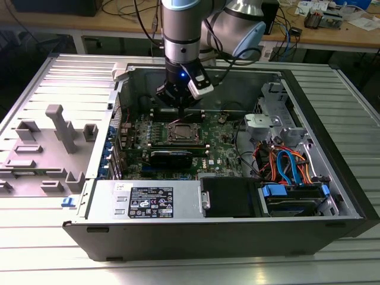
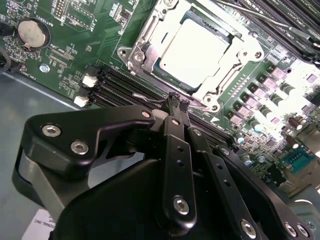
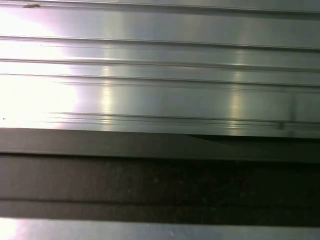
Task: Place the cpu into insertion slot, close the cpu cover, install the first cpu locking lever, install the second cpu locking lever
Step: 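Install the first cpu locking lever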
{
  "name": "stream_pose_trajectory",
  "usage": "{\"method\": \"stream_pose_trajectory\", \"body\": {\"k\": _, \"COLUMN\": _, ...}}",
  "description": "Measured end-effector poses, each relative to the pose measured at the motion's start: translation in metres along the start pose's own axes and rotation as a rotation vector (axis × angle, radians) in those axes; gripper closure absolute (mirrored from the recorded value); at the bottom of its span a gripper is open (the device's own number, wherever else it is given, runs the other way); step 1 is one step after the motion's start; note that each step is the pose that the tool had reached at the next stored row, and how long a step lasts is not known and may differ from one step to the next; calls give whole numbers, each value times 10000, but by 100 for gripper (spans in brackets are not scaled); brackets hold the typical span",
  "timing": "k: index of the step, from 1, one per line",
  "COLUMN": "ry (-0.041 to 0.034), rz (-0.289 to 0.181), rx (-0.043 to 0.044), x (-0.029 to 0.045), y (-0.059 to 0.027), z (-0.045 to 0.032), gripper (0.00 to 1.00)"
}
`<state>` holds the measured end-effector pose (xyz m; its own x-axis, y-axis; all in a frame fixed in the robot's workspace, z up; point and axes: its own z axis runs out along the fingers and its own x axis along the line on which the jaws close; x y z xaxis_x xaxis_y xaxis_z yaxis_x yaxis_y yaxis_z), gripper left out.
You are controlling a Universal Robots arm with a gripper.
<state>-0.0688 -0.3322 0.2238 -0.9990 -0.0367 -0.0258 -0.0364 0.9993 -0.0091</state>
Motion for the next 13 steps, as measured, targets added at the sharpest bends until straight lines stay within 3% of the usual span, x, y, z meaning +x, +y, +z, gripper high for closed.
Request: {"method": "stream_pose_trajectory", "body": {"k": 13, "ry": -1, "rz": 1, "rx": 5, "x": -80, "y": 1, "z": 45, "gripper": 89}}
